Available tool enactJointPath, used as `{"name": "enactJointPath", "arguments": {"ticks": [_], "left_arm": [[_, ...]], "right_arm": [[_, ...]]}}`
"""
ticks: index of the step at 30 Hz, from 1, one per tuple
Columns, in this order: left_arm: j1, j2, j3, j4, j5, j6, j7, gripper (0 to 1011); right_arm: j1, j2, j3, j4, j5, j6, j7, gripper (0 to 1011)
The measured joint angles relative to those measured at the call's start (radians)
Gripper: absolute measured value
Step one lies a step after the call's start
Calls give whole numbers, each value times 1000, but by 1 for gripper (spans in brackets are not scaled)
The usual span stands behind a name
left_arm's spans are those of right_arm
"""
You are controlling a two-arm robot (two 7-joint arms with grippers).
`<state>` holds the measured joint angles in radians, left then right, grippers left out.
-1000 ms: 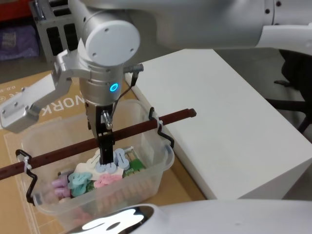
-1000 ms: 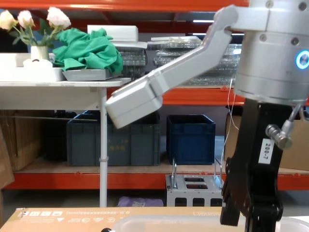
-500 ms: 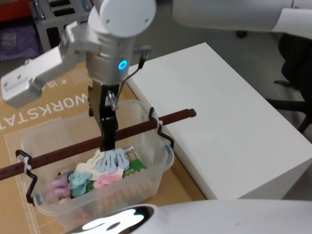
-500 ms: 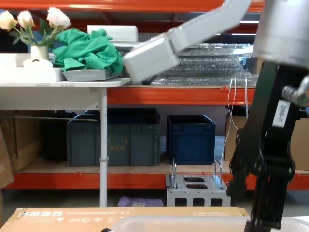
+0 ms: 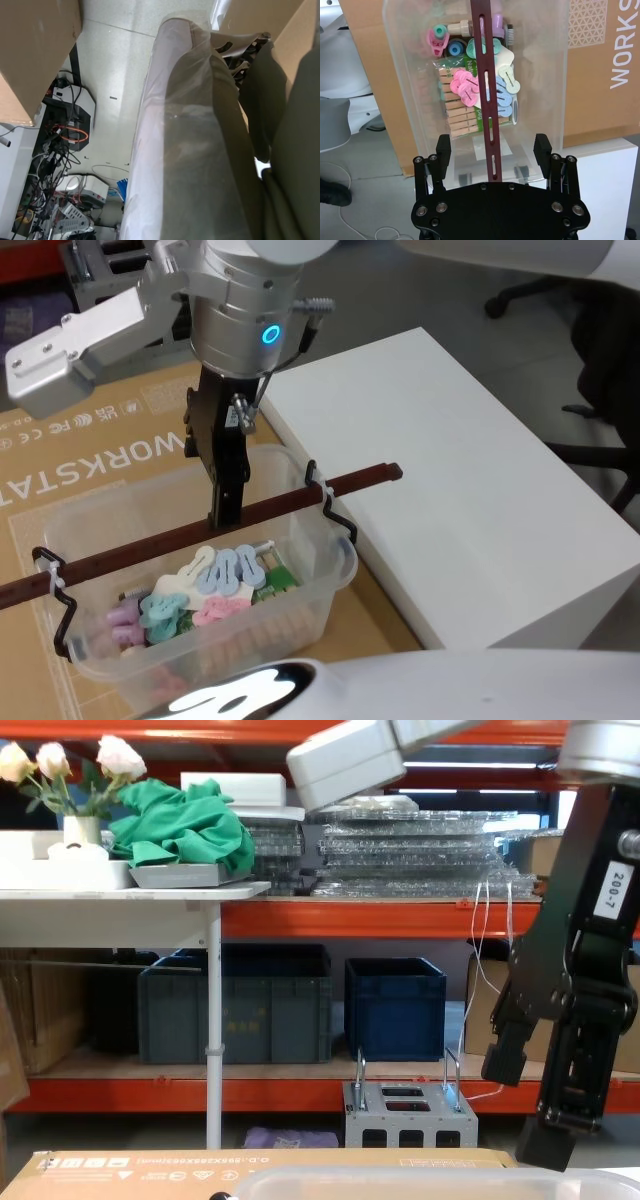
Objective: Use one hand to grasp the basket and place it at the designated location.
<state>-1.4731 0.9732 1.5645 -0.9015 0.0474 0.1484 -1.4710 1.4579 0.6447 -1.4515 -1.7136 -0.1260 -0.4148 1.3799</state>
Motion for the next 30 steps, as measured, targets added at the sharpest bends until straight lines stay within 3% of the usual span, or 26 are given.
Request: {"name": "enactJointPath", "arguments": {"ticks": [8,19,30], "left_arm": [[0,0,0,0,0,0,0,0],[0,0,0,0,0,0,0,0],[0,0,0,0,0,0,0,0]], "right_arm": [[-10,-5,-7,-18,-26,5,1,1000],[-31,-49,-52,-24,-102,34,-1,1000],[-48,-93,-84,-1,-148,58,-13,1001]]}}
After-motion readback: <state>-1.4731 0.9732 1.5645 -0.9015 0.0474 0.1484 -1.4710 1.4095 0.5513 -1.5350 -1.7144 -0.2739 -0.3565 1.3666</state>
